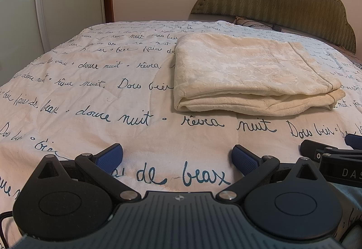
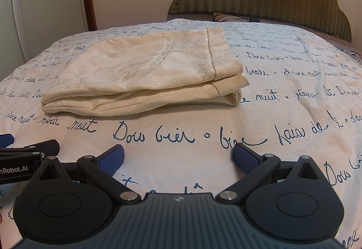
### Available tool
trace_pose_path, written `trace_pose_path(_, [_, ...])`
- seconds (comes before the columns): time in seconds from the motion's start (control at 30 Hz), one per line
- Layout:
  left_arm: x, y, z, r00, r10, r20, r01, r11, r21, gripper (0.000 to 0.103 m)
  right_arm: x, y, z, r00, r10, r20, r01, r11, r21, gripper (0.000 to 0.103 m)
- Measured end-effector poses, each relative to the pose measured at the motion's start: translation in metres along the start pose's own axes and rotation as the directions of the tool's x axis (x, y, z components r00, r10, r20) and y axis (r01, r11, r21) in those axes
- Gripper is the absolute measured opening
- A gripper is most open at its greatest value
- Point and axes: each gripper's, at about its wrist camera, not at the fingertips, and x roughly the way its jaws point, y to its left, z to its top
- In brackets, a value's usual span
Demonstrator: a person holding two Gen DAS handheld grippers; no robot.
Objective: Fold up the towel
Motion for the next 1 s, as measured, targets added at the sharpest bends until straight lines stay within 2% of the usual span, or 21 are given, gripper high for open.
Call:
trace_pose_path(0.7, [-0.002,0.003,0.001,1.000,-0.023,-0.005,0.023,1.000,-0.007,0.103,0.001,0.007,0.000,1.000,-0.009,-0.006,0.008,1.000,-0.028,0.103])
trace_pose_path(0.77, [-0.005,0.005,0.002,1.000,-0.026,0.001,0.026,1.000,0.003,0.103,-0.002,0.010,-0.001,1.000,0.022,-0.006,-0.023,0.999,-0.045,0.103])
trace_pose_path(0.87, [-0.015,0.010,0.004,0.999,0.009,0.032,-0.010,1.000,0.011,0.103,-0.006,0.024,-0.003,0.996,0.090,-0.010,-0.091,0.989,-0.116,0.103])
trace_pose_path(1.0, [-0.032,0.028,0.008,0.992,0.072,0.107,-0.076,0.996,0.036,0.103,-0.006,0.043,-0.006,0.999,0.053,0.010,-0.050,0.978,-0.205,0.103])
